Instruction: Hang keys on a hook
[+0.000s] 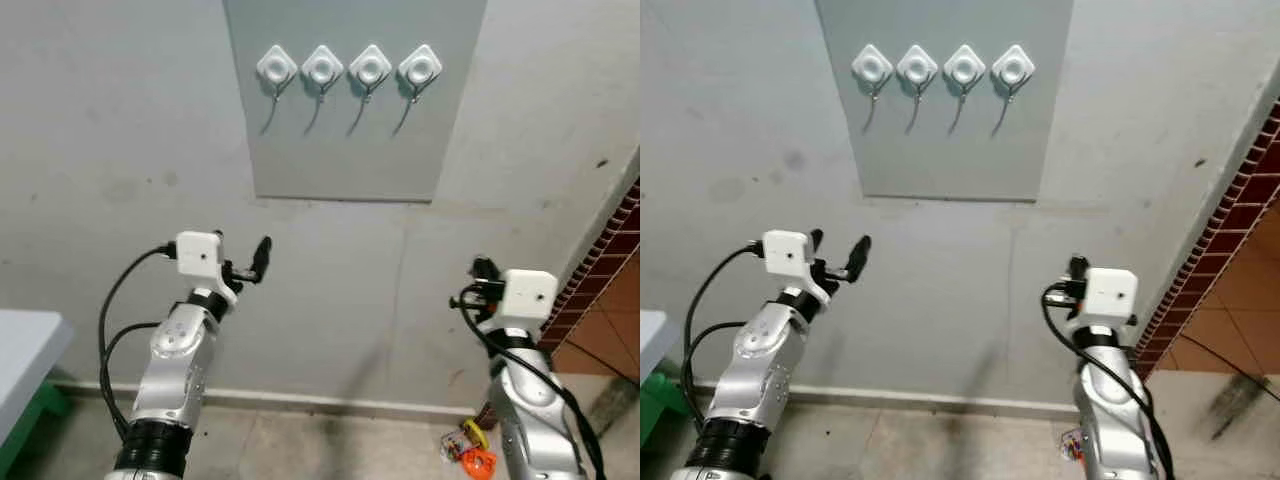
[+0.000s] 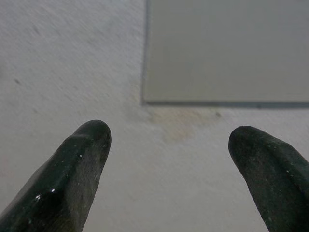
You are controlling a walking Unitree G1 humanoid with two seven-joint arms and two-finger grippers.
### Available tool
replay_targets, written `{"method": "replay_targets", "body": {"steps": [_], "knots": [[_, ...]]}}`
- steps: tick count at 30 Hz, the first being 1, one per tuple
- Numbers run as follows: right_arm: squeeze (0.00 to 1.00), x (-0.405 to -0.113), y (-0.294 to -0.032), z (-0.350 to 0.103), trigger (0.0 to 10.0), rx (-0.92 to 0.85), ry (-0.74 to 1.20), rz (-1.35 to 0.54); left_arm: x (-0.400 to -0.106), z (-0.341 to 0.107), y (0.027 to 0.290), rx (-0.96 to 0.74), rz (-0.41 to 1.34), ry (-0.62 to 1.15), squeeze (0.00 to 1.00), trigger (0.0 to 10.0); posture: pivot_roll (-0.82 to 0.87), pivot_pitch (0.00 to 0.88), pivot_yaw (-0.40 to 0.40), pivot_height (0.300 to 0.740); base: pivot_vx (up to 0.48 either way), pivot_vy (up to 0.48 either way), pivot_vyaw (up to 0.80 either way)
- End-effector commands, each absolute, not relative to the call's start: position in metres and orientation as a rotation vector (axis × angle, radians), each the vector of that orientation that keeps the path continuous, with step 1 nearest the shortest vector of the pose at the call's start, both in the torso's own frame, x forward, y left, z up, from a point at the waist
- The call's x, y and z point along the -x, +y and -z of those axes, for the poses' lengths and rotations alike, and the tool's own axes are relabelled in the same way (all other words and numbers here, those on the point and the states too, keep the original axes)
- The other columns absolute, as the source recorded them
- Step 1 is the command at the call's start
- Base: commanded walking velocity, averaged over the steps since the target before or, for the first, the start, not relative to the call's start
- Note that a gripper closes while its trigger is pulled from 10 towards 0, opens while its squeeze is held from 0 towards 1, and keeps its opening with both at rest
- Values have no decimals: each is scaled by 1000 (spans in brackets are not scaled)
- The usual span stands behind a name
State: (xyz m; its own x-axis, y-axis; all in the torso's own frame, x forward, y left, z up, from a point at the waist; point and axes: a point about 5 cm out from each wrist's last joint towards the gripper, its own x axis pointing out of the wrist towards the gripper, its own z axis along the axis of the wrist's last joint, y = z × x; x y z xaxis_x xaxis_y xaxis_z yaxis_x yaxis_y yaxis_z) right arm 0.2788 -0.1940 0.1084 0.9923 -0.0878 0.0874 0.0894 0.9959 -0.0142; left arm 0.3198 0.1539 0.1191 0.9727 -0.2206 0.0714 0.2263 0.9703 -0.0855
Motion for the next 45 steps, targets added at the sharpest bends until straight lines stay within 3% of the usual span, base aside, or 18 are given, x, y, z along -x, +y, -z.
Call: {"method": "replay_targets", "body": {"steps": [1,7,15,19,21,24,29,45], "knots": [[0,-282,-183,-114,10000,4,-112,52,-321,-120,163,72,194,-54,0,10000,-75,0,35,740,0,0,0],[0,-282,-184,-115,10000,8,-113,47,-319,-122,154,57,241,-73,0,10000,-74,0,29,740,0,0,0],[0,-296,-182,-129,10000,33,-153,-5,-324,-151,105,-41,526,-193,0,10000,-77,0,24,740,0,0,0],[0,-301,-182,-133,10000,50,-164,-14,-325,-156,91,-2,575,-195,0,10000,-74,0,23,740,0,0,0],[0,-309,-183,-141,10000,46,-184,-29,-321,-165,61,-21,692,-235,0,10000,-81,0,27,740,0,0,0],[0,-313,-182,-146,10000,38,-201,-46,-319,-172,51,-13,733,-251,0,10000,-84,0,30,740,0,0,0],[0,-320,-176,-158,10000,22,-247,-113,-321,-188,41,50,782,-264,0,10000,-92,0,44,740,0,0,0],[0,-346,-166,-197,10000,-62,-365,-276,-331,-219,44,-1,842,-332,0,10000,-90,9,68,740,0,0,0]]}}
